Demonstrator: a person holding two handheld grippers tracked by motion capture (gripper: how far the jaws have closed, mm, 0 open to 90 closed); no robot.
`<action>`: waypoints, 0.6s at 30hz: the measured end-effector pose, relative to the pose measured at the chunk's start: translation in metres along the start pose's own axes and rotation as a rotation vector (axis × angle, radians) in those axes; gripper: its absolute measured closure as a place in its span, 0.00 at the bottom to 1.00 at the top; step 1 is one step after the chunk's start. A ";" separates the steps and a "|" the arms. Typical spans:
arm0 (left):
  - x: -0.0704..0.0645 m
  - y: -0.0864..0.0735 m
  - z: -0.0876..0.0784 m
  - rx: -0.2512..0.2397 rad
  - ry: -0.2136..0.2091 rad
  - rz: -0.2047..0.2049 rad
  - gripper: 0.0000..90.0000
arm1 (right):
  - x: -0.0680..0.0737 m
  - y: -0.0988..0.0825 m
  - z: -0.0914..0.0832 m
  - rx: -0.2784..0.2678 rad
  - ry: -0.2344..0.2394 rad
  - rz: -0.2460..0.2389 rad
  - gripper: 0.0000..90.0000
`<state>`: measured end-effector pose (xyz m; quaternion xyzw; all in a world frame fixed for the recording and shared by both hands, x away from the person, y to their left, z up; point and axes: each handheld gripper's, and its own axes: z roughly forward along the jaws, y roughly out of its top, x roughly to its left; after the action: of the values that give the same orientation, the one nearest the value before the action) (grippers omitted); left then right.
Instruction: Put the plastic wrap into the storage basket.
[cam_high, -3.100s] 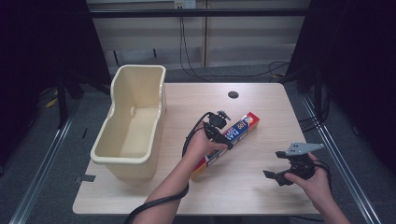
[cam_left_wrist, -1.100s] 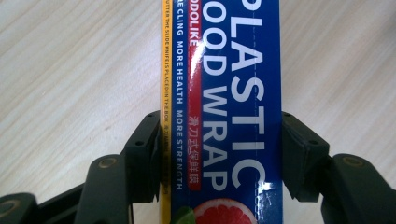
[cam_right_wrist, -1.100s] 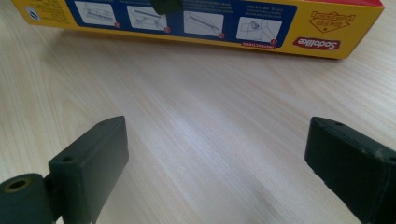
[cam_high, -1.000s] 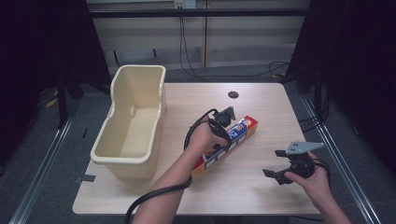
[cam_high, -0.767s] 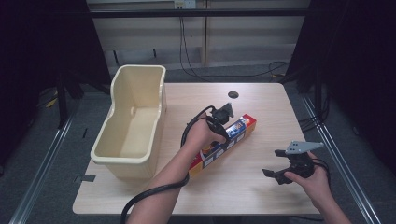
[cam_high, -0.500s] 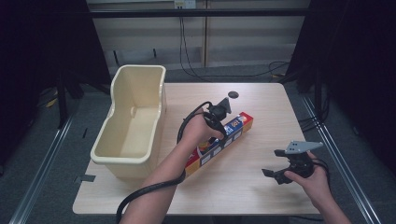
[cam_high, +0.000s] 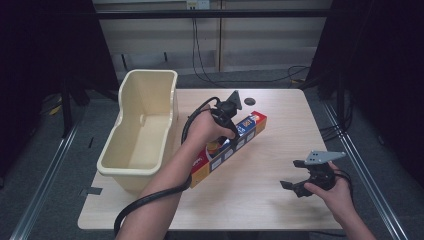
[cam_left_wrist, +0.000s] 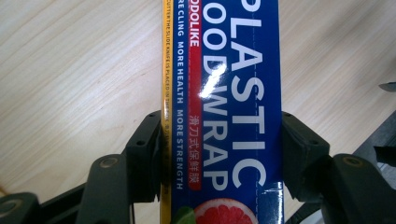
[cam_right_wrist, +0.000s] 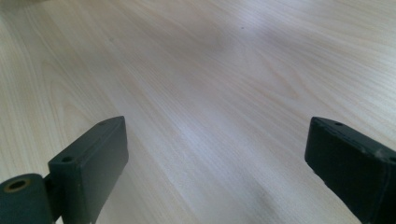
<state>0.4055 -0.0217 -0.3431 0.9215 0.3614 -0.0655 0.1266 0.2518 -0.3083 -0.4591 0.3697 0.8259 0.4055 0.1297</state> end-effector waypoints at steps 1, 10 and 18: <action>0.001 0.000 -0.002 0.000 -0.001 0.001 0.46 | 0.000 0.000 0.000 0.001 0.004 0.001 0.07; 0.005 -0.004 -0.025 0.001 0.003 -0.026 0.46 | 0.000 0.000 0.000 0.000 0.000 -0.001 0.07; 0.005 -0.006 -0.043 -0.010 0.022 -0.057 0.46 | 0.001 0.001 0.003 0.006 0.012 -0.005 0.07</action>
<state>0.4062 -0.0016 -0.3039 0.9108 0.3891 -0.0571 0.1254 0.2530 -0.3053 -0.4606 0.3655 0.8289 0.4047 0.1247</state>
